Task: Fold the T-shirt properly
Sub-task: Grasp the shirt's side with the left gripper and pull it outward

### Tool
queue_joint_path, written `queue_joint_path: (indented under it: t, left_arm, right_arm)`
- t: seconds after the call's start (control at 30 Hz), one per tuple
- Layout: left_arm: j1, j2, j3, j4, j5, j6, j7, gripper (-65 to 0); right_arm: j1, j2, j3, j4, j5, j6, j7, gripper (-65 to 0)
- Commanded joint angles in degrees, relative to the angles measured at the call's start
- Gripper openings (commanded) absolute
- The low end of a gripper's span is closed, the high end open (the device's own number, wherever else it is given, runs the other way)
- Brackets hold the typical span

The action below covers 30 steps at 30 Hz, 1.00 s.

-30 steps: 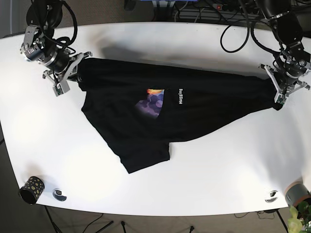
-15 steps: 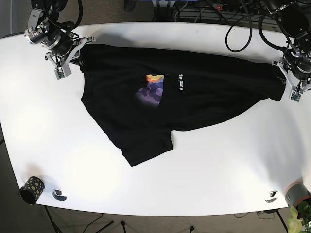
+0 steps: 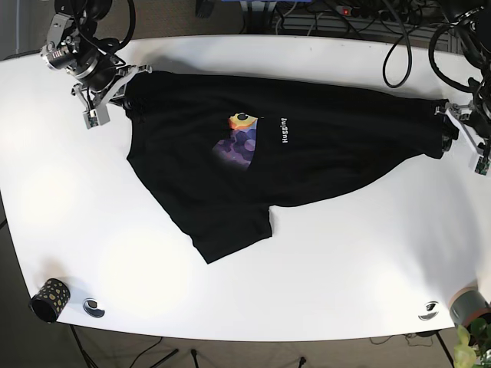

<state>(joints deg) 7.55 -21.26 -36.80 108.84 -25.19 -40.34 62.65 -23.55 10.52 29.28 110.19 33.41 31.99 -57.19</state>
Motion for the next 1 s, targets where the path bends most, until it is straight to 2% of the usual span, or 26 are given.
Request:
queue_joint_path:
  t: [0.0,0.13,0.23,0.33,0.67,0.87,0.97]
  left_arm:
    - [-4.4,-1.3,3.7,-0.6,-0.1,0.3,-1.4,-23.7]
    - [-10.1,-1.3,13.2,-5.3,3.4,0.3,-1.4,-23.7]
    - [-12.7,-1.2,17.6,-8.4,6.1,0.3,-1.4,-23.7]
    - [-14.9,-0.8,20.1,-12.8,6.3,0.3,-1.5,-23.6]
    - [-18.1,0.3,27.3,-23.6,6.6,0.3,-1.9,-24.0]
    - [-18.2,0.3,27.6,-27.6,6.7,0.3,-4.6,-24.3]
    - [-18.5,0.3,27.7,-30.6,7.7,0.3,-4.6,-28.9]
  right_arm:
    - [0.4,0.8,0.4,1.1,1.0,0.32,1.2,-65.0]
    - [0.4,0.8,0.1,1.1,1.0,0.23,1.2,-65.0]
    - [1.2,0.8,0.1,0.9,1.0,0.23,1.1,-65.0]
    - [1.6,1.0,0.1,0.9,1.0,0.41,1.1,-65.0]
    - [1.9,1.1,0.0,0.8,1.0,0.67,1.1,-65.0]
    - [2.0,1.1,0.0,0.8,1.0,0.67,1.1,-65.0]
    - [2.0,1.3,0.0,0.8,1.0,0.67,1.1,-65.0]
